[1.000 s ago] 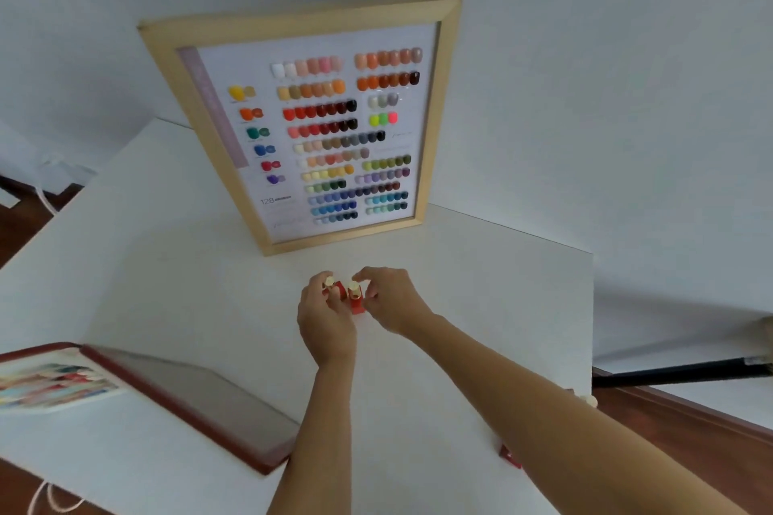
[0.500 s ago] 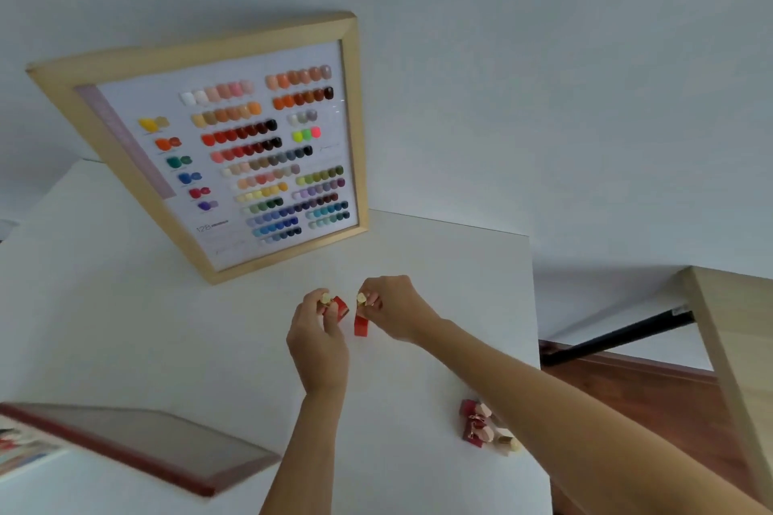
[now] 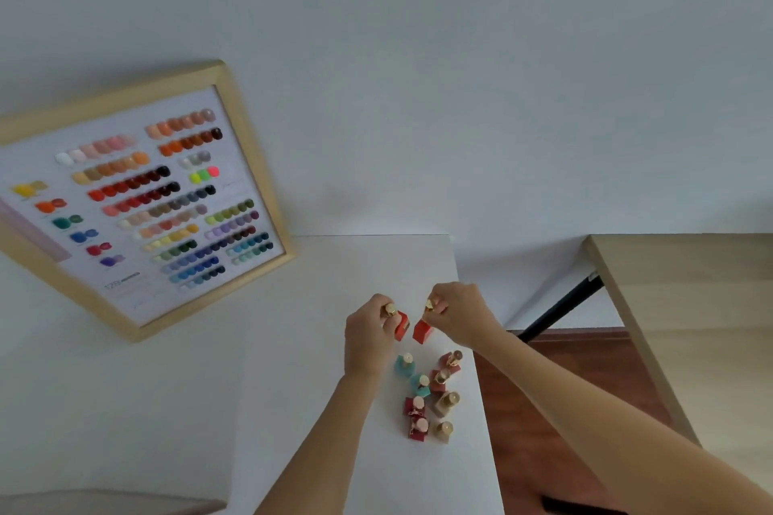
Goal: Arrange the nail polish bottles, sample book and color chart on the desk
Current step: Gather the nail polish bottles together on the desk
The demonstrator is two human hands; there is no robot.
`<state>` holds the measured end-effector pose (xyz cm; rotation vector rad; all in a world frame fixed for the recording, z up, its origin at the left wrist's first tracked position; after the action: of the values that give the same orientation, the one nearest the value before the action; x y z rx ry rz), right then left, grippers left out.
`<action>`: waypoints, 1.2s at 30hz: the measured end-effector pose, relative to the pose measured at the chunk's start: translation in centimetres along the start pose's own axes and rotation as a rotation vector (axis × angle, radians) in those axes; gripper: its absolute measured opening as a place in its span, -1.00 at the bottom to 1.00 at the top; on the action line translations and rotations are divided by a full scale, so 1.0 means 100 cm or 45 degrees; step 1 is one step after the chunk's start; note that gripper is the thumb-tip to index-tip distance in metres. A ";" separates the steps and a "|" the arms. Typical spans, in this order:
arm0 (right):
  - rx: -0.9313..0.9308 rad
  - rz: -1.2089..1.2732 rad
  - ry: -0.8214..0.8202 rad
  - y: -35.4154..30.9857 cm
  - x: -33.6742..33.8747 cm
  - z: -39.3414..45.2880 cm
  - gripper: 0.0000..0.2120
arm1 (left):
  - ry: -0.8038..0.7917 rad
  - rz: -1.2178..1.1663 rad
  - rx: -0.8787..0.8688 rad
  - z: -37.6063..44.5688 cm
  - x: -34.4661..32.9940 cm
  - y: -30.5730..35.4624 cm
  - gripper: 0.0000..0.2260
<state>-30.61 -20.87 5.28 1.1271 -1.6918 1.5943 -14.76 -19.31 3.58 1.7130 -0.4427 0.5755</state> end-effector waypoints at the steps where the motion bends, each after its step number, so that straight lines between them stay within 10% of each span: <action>1: -0.025 -0.011 0.006 0.006 0.000 -0.003 -0.80 | -0.037 0.021 -0.004 0.000 -0.008 0.002 -0.85; 23: 0.076 -0.184 -0.179 0.012 -0.023 -0.027 -0.79 | -0.242 0.199 0.015 -0.020 -0.036 0.011 -0.73; 36: 0.231 -0.140 -0.050 -0.038 0.010 -0.038 -0.75 | 0.034 0.119 0.004 -0.043 0.054 0.025 -0.68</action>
<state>-28.42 -17.17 8.62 1.3249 -1.5054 1.6921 -12.45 -15.56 9.47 1.6923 -0.5049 0.6662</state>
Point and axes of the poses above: each hand's wrist, its own z-axis towards the middle knuckle, its own x-axis out of the back of the hand, y = z × x, the point moved 9 cm from there along z, towards the middle knuckle, and after that the axes turned 9 degrees about x, right-handed, at the moved point
